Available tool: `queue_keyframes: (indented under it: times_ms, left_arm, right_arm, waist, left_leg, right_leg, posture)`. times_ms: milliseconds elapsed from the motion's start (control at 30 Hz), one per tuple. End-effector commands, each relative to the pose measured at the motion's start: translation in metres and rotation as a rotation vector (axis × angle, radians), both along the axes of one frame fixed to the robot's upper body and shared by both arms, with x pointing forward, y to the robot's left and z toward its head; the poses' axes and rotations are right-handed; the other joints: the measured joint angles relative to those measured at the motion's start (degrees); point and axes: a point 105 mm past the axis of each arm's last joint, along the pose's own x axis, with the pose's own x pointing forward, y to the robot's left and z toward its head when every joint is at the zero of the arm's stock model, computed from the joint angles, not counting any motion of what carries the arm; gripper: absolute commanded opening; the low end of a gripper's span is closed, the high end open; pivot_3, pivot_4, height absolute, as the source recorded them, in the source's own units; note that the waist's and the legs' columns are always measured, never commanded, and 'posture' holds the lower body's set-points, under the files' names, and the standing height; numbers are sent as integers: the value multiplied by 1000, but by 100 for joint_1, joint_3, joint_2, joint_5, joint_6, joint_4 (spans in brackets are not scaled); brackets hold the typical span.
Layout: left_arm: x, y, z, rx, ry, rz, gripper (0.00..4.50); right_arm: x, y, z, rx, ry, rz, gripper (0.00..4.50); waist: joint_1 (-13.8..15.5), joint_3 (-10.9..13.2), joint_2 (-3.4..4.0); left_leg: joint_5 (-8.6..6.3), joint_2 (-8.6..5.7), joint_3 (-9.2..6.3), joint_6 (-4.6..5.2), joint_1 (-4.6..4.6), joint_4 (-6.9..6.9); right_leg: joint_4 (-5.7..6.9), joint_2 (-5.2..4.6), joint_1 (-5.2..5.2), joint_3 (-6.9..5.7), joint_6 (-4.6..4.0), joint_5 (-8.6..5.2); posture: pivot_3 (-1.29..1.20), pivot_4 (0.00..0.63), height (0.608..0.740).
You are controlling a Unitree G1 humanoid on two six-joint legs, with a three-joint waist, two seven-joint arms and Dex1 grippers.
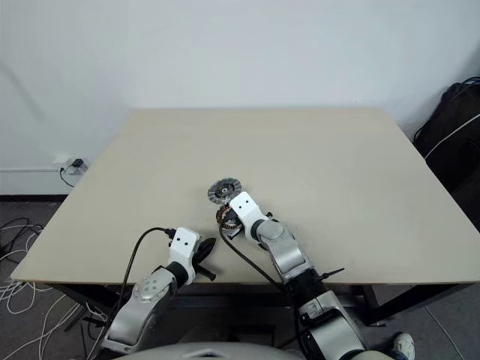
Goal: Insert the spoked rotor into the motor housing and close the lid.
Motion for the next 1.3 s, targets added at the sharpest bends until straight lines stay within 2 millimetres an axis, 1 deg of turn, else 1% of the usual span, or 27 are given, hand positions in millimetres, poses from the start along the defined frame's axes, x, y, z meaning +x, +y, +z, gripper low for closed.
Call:
queue_keyframes:
  times_ms: [33, 333, 833, 1133, 1300]
  left_arm:
    - [5, -6, 13, -13, -48, -24, 0]
    - [5, -8, 13, -17, -46, -37, 0]
    - [4, -8, 13, -18, -42, -23, 0]
    - [5, -6, 14, -18, -48, -10, 0]
    - [5, -6, 14, -19, -50, -5, 0]
  right_arm:
    - [0, -3, 3, -12, -1, -8, 45]
    - [5, 0, 10, -12, -38, -31, 45]
    - [15, 12, 13, -14, -80, -40, 45]
    - [24, 14, 14, -19, -91, -64, 45]
    - [26, 17, 21, 10, -120, -40, 45]
  waist:
    - [9, 0, 0]
    - [17, 2, -2]
    - [8, 3, -3]
    - [-14, 3, -2]
    - [-13, 4, -1]
  left_leg:
    - [0, -1, 0, 0, 0, 0]
    - [-1, -2, 0, 1, -1, 0]
    - [0, -2, 0, 1, -1, -1]
    - [0, -1, 1, -1, 1, -1]
    - [5, 4, 0, -8, 1, 1]
  right_leg:
    - [0, 0, 0, -1, 0, 0]
    - [-2, -5, 0, -1, 0, 0]
    - [-2, 0, -1, -1, 0, 0]
    - [0, 12, -1, 1, 0, 0]
    - [1, 14, 0, 0, 0, 0]
  posture:
    - [0, 0, 740]
    - [0, 0, 740]
    - [0, 0, 740]
    - [0, 0, 740]
    - [0, 0, 740]
